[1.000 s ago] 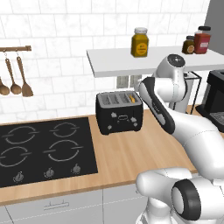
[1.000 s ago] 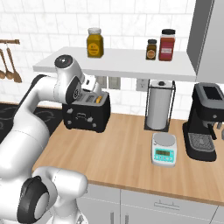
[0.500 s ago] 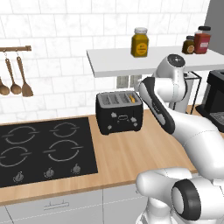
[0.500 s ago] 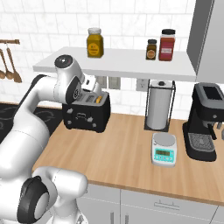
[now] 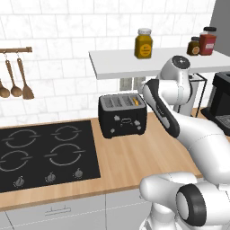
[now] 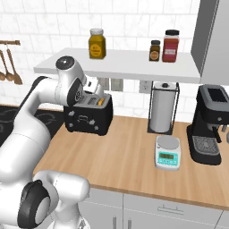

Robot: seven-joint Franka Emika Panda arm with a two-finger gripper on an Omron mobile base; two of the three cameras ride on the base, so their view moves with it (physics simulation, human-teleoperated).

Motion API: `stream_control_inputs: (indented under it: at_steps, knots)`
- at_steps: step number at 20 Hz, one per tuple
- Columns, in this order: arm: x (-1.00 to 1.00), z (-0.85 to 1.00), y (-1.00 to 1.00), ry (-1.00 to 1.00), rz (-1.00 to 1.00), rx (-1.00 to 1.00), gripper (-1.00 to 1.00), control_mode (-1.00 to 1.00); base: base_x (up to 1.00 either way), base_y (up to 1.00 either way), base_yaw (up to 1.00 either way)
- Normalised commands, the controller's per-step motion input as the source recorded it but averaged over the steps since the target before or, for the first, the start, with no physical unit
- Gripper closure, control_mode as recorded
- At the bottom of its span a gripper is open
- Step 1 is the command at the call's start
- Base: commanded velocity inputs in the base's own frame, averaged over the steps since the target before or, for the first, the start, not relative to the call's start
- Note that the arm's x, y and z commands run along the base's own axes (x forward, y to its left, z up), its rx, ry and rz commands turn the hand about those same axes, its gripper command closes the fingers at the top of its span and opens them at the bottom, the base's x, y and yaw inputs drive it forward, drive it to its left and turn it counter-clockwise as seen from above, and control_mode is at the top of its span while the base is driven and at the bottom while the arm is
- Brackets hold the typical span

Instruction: Start the toaster. Once the lever pops up, take the bread to the plate on the dining counter.

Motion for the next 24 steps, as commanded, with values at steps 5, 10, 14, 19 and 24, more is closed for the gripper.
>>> stream_control_inputs:
  at_steps: [5,10,14,19,24]
  knots:
    - [0.00,0.00,0.00,0.00,0.00,0.00,-1.00,-1.00,0.00,0.00,0.00]
    - [0.00,0.00,0.00,0.00,0.00,0.00,-1.00,-1.00,0.00,0.00,0.00]
    - [0.00,0.00,0.00,0.00,0.00,0.00,-1.00,-1.00,0.00,0.00,0.00]
    - [0.00,0.00,0.00,0.00,0.00,0.00,-1.00,-1.00,0.00,0.00,0.00]
    - [0.00,0.00,0.00,0.00,0.00,0.00,-1.00,-1.00,0.00,0.00,0.00]
